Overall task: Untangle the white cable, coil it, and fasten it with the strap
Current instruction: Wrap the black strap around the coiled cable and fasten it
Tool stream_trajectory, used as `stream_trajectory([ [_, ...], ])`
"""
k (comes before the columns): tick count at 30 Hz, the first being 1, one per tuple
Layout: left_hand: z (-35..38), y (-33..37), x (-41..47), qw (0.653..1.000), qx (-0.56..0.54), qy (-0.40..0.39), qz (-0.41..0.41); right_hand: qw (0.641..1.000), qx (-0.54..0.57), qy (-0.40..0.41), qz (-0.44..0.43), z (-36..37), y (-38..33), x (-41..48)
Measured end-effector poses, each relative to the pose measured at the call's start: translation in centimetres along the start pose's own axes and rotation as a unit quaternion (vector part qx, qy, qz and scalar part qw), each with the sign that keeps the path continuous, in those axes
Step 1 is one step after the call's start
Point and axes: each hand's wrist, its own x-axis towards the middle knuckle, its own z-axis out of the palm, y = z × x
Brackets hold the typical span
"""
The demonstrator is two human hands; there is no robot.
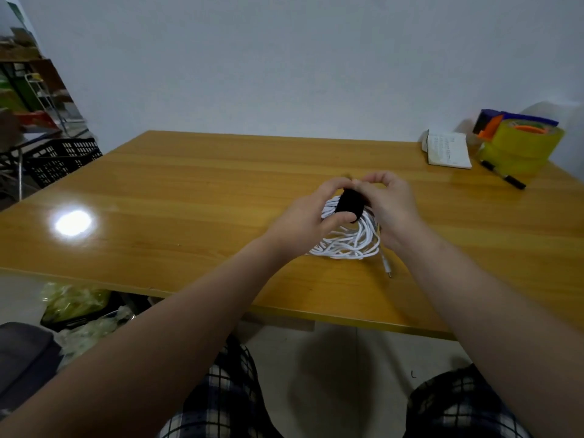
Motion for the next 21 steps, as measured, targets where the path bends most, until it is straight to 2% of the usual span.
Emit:
stream_trajectory([
  [2, -0.2, -0.3, 0.0, 1.0, 0.006, -0.02, 0.016, 1.0, -0.015, -0.001, -0.012, -0.3, 0.2, 0.1],
  [4, -0.4, -0.6, 0.1, 0.998, 0.042, -0.04, 0.026, 0.996, -0.082, -0.025, -0.026, -0.6, 0.4, 0.3],
  [8, -0.5, -1.0, 0.3, 0.998, 0.054, -0.036, 0.007, 0.977, -0.153, -0.143, -0.031, -1.7, 0.5, 0.2],
  [12, -0.6, -1.3, 0.7, 0.999, 0.027, -0.007, -0.033, 0.923, -0.277, -0.259, -0.071, -2.5, 0.7, -0.7],
  [16, -0.4, -1.4, 1.0, 0.997, 0.041, -0.027, -0.056, 0.889, -0.358, -0.256, -0.127, -2.6, 1.0, -0.6],
  [21, 0.0, -1.6, 1.2, 0.994, 0.067, -0.059, -0.067, 0.919, -0.317, -0.218, -0.085, -2.0, 1.3, -0.8],
])
